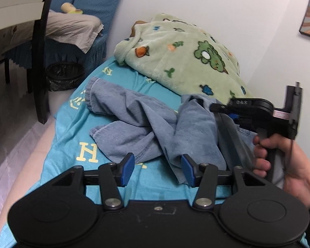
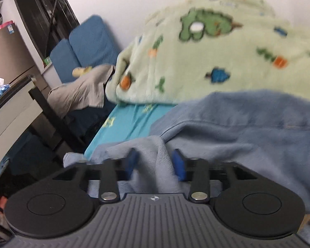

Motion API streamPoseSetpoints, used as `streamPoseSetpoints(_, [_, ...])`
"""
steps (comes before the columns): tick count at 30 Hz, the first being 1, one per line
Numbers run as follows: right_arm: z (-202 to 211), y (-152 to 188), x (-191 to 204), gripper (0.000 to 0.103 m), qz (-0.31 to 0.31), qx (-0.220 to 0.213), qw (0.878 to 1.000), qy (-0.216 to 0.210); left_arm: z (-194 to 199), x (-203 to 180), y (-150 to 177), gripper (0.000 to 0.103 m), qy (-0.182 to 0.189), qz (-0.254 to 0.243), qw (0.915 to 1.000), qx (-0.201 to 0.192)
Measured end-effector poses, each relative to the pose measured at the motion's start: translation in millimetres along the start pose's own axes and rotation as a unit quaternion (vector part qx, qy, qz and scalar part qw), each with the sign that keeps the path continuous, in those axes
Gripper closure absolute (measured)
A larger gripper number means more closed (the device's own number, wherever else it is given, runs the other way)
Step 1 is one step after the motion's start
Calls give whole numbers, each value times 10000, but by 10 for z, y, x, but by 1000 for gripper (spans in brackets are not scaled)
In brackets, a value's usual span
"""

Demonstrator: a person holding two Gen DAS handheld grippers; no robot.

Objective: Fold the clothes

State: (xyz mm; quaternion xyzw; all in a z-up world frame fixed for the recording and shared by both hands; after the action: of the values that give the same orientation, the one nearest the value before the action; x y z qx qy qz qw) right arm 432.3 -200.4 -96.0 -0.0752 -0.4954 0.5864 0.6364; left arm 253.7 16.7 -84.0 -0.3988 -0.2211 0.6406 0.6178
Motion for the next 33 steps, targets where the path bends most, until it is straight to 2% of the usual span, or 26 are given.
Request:
streamPoseSetpoints(2, [87, 37, 112, 92, 175, 50, 9998, -23, 37, 23, -10, 57, 86, 42, 10000, -11])
streamPoseSetpoints(3, [163, 70, 183, 93, 345, 75, 9994, -33, 64, 30, -13, 57, 156, 38, 9999, -16])
streamPoseSetpoints(8, [758, 316, 570, 95, 1220, 92, 9924, -95, 330, 148, -123, 57, 101, 148, 9992, -359])
streamPoseSetpoints(11, [1187, 577, 749, 95, 1792, 139, 9837, -51, 478, 196, -178, 57, 222, 396, 9976, -524])
streamPoseSetpoints(16, [1690, 1165, 839, 96, 2310, 383, 9721, 112, 606, 127, -165, 57, 332, 427, 9969, -573])
streamPoseSetpoints(22, [1870, 1947, 629, 96, 2510, 1004, 9617, 463, 633, 9, -101, 57, 380, 268, 9976, -520])
streamPoseSetpoints(25, [1769, 2201, 522, 96, 2446, 1303, 9577, 778, 595, -56, -61, 57, 400, 211, 9980, -447])
streamPoseSetpoints(27, [1691, 2270, 505, 96, 2438, 1351, 9554, 971, 549, -107, -27, 57, 394, 150, 9984, -389])
streamPoseSetpoints(29, [1645, 2281, 490, 95, 2257, 1327, 9590, 1084, 488, -143, 16, 57, 355, 109, 9988, -316])
streamPoseSetpoints(33, [1702, 2129, 382, 90, 1472, 1065, 9791, 915, 337, -147, 112, 57, 329, 266, 9991, -78])
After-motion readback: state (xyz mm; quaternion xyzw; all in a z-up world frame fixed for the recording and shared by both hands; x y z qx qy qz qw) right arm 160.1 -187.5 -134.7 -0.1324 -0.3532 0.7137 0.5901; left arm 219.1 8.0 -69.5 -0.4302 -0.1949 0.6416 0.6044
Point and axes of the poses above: each gripper's, at about its wrist camera, not at the fingertips, and z roughly against the way its jaws point, x to its left, y to its underside, the point moved 7 cm from there along -z, roughly the way its jaws point, and after that the axes turned 8 degrees about -z, right-handed, at the moved point
